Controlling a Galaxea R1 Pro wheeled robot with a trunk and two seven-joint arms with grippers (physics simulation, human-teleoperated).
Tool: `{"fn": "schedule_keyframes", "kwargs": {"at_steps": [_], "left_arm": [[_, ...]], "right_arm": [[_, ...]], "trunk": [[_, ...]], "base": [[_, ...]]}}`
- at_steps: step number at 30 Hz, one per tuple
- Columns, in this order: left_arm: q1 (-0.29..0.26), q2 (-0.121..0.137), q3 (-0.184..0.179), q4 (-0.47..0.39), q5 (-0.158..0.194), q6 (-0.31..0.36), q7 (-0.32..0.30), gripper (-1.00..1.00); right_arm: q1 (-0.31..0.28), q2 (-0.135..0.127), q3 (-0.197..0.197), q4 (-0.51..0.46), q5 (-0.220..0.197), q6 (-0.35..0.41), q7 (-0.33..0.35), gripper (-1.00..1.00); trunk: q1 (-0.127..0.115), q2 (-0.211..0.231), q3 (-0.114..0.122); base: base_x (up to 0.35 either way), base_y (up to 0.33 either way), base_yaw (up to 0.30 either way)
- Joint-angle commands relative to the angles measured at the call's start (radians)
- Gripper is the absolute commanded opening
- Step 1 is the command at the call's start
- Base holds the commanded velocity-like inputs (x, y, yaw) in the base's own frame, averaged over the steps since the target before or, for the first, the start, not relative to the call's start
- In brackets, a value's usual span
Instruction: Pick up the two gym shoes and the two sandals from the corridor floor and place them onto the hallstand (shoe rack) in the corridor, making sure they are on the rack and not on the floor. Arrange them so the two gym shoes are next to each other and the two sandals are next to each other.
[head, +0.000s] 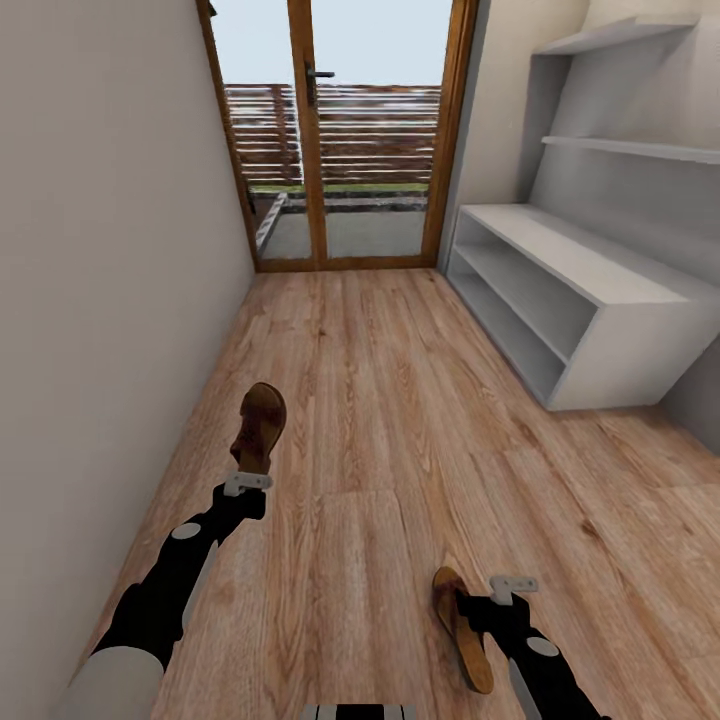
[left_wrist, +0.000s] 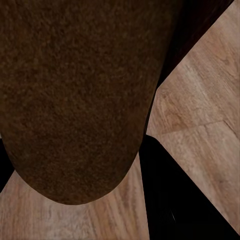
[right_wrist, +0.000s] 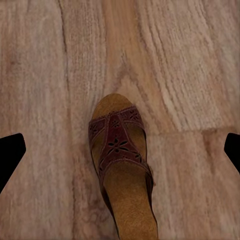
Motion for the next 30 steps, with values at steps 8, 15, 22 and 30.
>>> {"fn": "schedule_keyframes", "kwargs": {"at_steps": [8,15,22,30], "left_arm": [[0.000,-0.001,0.004,-0.030,-0.011,0.012,-0.013,-1.00],[0.000,-0.001,0.004,-0.034,-0.011,0.012,-0.014,-1.00],[0.000,-0.002,0.003,-0.035,-0.011,0.012,-0.014,-1.00],[0.000,-0.006,0.003,-0.034,-0.011,0.013,-0.014,-1.00]], "right_arm": [[0.000,0.001,-0.004,-0.002,0.000,0.006,0.001,1.00],[0.000,0.000,-0.004,-0.004,0.000,0.006,0.001,1.00],[0.000,-0.001,-0.004,-0.010,0.000,0.006,0.001,1.00],[0.000,-0.001,-0.003,-0.046,0.000,0.006,0.002,1.00]], "trunk": [[0.019,-0.035,-0.018],[0.039,-0.071,-0.052],[0.042,-0.072,-0.090],[0.046,-0.074,-0.134]], "base": [[0.003,-0.003,0.000],[0.000,0.000,0.000],[0.000,0.000,0.000],[0.000,0.000,0.000]]}}
